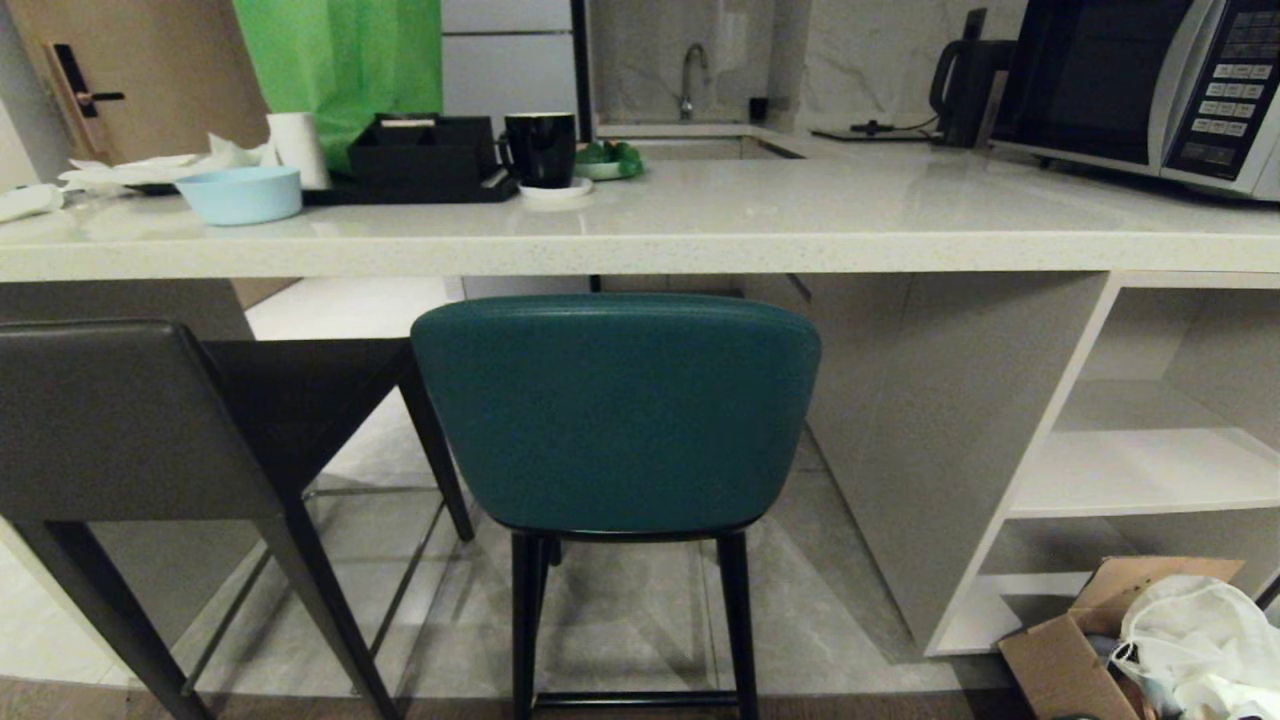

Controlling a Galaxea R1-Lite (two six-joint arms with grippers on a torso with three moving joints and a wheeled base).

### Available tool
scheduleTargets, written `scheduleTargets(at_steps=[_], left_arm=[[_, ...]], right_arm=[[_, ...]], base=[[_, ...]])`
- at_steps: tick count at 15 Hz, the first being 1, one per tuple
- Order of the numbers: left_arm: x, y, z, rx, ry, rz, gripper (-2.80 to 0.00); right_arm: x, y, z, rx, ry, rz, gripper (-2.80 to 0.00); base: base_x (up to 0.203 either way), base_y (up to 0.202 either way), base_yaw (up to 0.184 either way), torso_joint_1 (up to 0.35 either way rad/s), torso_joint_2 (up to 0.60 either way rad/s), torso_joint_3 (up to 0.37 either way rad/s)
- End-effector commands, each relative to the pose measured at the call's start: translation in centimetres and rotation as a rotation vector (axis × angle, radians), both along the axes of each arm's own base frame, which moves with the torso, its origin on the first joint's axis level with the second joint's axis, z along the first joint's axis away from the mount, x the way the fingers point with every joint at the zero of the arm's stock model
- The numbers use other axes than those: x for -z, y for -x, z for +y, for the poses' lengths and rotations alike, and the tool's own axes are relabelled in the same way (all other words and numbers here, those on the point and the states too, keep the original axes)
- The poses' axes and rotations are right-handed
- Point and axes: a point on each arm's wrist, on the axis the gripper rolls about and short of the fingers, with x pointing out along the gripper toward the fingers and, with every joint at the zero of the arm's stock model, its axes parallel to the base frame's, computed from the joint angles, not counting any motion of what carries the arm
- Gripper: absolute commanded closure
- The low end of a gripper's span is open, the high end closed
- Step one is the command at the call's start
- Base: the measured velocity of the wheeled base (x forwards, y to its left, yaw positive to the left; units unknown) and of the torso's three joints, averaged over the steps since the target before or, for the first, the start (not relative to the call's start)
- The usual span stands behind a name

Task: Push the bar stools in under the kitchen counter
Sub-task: Pull the blue chair out from under the dining table

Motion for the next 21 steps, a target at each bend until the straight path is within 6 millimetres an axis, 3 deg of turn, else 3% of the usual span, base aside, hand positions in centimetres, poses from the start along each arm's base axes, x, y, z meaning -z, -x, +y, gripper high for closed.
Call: scheduleTargets(at_steps=[1,12,21], left_arm=[[0.08,-0.02,0.00,0.001,0.001,0.003,0.00],[0.08,-0.02,0.00,0.001,0.002,0.003,0.00],[0.08,-0.02,0.00,0.001,0.003,0.003,0.00]], right_arm=[[0.00,-0.01,0.00,-0.001,0.000,0.001,0.00],[0.00,-0.01,0.00,-0.001,0.000,0.001,0.00],[0.00,-0.01,0.00,-0.001,0.000,0.001,0.00]], base=[[0.000,0.000,0.000,0.000,0.00,0.000],[0.006,0.000,0.000,0.001,0.00,0.000],[0.191,0.000,0.002,0.002,0.00,0.004]])
